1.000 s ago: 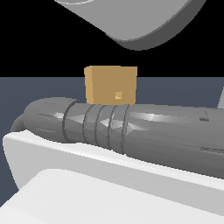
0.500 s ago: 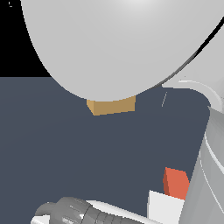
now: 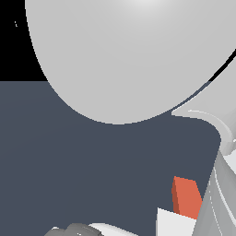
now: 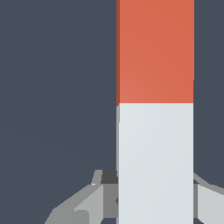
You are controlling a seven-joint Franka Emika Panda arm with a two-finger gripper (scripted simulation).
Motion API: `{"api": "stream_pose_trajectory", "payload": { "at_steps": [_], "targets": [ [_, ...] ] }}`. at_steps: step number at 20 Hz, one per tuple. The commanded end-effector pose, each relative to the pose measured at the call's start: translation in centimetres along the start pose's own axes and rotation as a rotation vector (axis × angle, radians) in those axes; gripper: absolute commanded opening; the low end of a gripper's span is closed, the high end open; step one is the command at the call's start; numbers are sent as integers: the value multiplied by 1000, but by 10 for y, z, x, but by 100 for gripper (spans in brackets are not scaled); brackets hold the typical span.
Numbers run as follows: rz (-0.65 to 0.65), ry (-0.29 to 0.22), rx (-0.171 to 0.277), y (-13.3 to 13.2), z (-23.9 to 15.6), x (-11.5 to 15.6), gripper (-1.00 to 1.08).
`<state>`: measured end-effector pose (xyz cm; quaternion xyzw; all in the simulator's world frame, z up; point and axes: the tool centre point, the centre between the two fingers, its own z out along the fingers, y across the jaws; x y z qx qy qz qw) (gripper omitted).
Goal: Insert the peg into the horizontal hole in a box.
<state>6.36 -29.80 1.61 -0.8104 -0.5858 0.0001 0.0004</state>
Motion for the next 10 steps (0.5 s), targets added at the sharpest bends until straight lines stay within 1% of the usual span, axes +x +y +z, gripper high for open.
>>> {"api": "stream_pose_trajectory", "payload": {
  "at_steps": [1,8,10],
  "targets": [
    [0,0,-1,0,0,0,-100],
    [-1,0,0,0,0,1,-100],
    [-9,0,0,1,-1,6,-100]
  ]
}}
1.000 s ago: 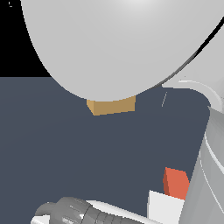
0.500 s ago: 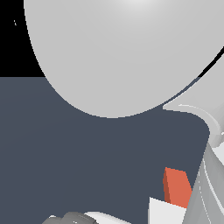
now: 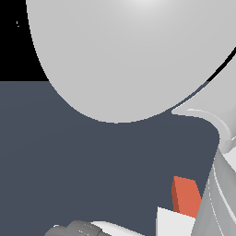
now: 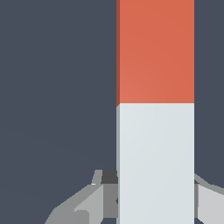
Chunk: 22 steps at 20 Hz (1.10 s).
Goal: Insert the peg into the horizontal hole in a box.
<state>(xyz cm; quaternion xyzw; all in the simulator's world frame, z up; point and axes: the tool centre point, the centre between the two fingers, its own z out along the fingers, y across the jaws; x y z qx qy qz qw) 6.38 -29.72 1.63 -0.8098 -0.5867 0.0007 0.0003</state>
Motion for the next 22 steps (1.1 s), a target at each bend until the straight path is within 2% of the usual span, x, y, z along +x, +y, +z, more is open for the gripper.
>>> {"api": "stream_pose_trajectory", "payload": {
  "at_steps": [1,5,9,12,15,19,22],
  "targets": [
    [-14,1,-1,1,-2,9,-100],
    [-61,1,-1,4,-7,38,-100],
    [-139,0,-1,4,-17,87,-100],
    [-219,0,-2,1,-26,136,-100],
    [-318,-1,-2,-8,-38,197,-100],
    [-454,-1,-2,-31,-53,278,-100],
    [-536,-1,-2,-50,-63,325,-100]
  ]
}}
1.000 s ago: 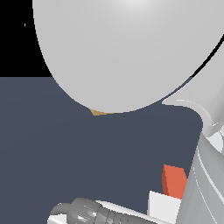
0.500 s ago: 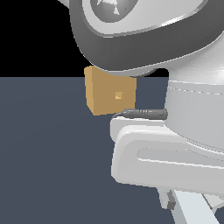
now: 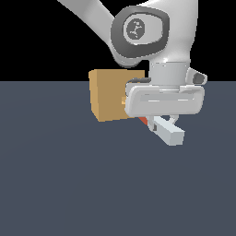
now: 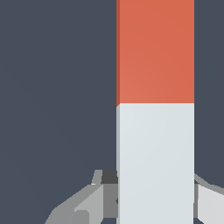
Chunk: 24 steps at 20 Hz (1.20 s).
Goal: Insert the peg into the horizontal hole in a box.
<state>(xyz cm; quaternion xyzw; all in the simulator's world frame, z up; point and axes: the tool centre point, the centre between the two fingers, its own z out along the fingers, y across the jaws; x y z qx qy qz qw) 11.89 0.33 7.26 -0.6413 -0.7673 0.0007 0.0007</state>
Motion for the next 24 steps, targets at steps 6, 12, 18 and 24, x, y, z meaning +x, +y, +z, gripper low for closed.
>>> {"api": "stream_pose_trajectory", "payload": {
  "at_steps": [6,12,18,24],
  "targets": [
    [-152,-1,-2,3,-20,94,-100],
    [-189,-1,-2,2,-24,117,-100],
    [-188,0,-4,2,-25,117,-100],
    [-188,0,-1,1,-23,119,-100]
  ]
}}
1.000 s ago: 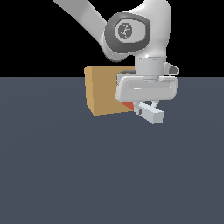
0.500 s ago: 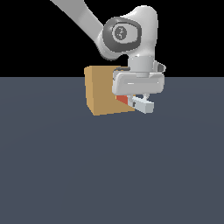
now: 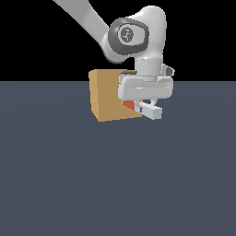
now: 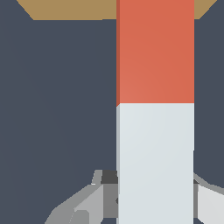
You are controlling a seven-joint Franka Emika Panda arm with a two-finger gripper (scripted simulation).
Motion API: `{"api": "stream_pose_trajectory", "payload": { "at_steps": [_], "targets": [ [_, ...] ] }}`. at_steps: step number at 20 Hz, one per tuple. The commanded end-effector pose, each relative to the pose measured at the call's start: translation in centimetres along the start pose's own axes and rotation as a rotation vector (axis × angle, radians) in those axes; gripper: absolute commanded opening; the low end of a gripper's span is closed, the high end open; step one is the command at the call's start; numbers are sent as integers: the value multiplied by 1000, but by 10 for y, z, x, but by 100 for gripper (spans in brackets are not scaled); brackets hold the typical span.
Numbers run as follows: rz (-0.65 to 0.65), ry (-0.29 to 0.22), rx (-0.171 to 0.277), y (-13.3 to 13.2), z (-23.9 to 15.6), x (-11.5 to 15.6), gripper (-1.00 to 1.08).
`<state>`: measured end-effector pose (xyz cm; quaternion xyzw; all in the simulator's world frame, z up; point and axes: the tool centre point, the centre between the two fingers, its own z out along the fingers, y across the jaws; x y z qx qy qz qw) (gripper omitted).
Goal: Insert the peg into the horizontal hole in a box.
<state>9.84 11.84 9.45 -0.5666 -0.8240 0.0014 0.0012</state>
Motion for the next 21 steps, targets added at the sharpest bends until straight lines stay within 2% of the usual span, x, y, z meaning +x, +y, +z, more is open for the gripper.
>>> {"api": "stream_pose_trajectory", "payload": {
  "at_steps": [1,6,15,21],
  "targets": [
    [-1,0,-2,1,-1,4,-100],
    [-1,0,-3,0,-2,32,-100],
    [-1,-1,-5,-1,-3,112,-100],
    [-1,-1,-5,0,-3,129,-100]
  ]
}}
